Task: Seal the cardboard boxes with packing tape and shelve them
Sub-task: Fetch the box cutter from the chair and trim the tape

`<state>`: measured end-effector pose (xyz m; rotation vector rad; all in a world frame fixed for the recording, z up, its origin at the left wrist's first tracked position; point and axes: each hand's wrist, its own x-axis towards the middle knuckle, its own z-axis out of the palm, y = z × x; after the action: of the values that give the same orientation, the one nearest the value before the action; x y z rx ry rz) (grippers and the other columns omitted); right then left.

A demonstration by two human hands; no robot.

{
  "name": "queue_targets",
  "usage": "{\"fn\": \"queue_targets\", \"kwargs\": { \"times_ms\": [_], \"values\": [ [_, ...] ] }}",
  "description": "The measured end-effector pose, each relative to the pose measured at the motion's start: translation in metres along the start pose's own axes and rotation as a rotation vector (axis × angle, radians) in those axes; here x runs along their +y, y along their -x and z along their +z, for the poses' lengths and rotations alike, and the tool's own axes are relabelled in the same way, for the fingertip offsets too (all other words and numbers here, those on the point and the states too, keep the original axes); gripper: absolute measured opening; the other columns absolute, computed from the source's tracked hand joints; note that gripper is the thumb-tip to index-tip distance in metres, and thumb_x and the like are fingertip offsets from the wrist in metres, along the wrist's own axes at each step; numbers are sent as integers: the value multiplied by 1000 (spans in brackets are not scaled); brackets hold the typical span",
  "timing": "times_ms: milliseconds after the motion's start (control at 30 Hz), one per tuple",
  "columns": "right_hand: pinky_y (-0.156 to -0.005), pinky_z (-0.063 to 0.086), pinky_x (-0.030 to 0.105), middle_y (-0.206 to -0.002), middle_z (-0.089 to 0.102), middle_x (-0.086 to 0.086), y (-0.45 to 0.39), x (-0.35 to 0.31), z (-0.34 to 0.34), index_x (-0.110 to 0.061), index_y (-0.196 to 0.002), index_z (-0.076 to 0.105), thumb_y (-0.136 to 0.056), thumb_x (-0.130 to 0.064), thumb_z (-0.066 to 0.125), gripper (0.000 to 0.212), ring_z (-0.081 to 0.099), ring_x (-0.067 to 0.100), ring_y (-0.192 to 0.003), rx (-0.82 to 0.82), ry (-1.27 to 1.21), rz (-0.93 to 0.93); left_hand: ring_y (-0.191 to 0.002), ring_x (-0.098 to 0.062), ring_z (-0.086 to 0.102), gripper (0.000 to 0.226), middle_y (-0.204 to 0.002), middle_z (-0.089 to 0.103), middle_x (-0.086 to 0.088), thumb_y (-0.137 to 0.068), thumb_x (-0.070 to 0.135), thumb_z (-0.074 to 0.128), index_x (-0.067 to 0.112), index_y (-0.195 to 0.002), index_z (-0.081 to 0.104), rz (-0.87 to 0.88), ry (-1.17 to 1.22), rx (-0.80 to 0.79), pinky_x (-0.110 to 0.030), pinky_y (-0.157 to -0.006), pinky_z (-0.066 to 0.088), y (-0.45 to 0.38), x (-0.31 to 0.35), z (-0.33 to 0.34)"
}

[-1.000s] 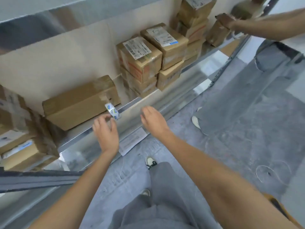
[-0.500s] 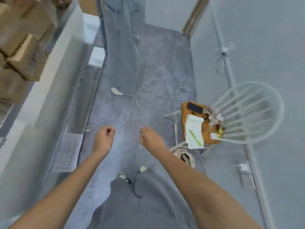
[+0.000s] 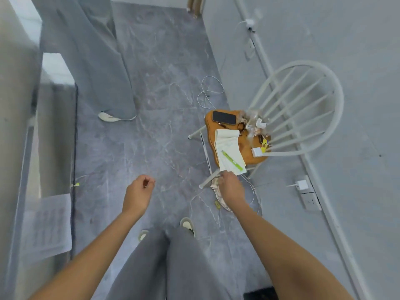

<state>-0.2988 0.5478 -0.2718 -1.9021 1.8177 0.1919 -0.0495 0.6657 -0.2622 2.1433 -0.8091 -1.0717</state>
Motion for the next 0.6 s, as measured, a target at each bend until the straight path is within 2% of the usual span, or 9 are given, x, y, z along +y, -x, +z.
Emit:
{"fn": "queue_targets", "kwargs": {
  "times_ms": [100,200,300,400,467,533,600],
  "values": [
    [-87,45,39,-126,57,18,-67,47,16,-2,-124,55,-98,-9,42,30,55,36,-113,48,-65,127,-84,-22,61,11,-88,66,-5,-97,11,55,13,-91,64,-58,-28,2,-28,-71,39,-21,-46,32],
    [-86,48,40,-126,55,19,-135,88,42,0,-125,53,-96,-4,43,30,55,35,-112,80,-20,162,-84,-28,63,13,-86,68,-7,-95,7,55,12,-90,65,-124,-83,-2,-35,-71,41,-43,-103,71],
    [-88,50,43,-126,55,19,-192,122,70,1,-127,52,-94,1,44,34,54,35,-114,92,4,177,-82,-30,64,17,-82,68,-9,-96,5,53,12,-87,65,-192,-106,-53,-34,-68,38,-60,-141,118],
    [-84,49,41,-119,57,19,-237,145,99,-2,-125,53,-94,2,45,32,56,36,-111,87,56,158,-81,-32,64,24,-78,69,-10,-96,5,54,18,-79,65,-252,-103,-75,-36,-72,40,-76,-165,163],
    [-87,48,42,-123,54,16,-259,151,114,-4,-127,51,-96,-4,46,32,53,35,-113,63,95,138,-82,-32,64,24,-82,69,-12,-97,11,54,22,-78,64,-278,-132,-117,-37,-73,41,-85,-176,187],
    [-88,45,43,-123,51,14,-279,154,127,-6,-125,50,-98,-10,47,28,51,33,-114,71,142,120,-80,-30,63,23,-83,69,-12,-99,15,52,20,-80,64,-287,-159,-153,-37,-72,40,-95,-179,204],
    [-85,42,41,-120,52,14,-290,154,135,-6,-119,51,-97,-8,47,23,51,33,-111,135,169,119,-78,-30,63,23,-81,69,-12,-99,16,50,17,-82,65,-294,-175,-163,-37,-71,43,-104,-177,213]
  ]
}}
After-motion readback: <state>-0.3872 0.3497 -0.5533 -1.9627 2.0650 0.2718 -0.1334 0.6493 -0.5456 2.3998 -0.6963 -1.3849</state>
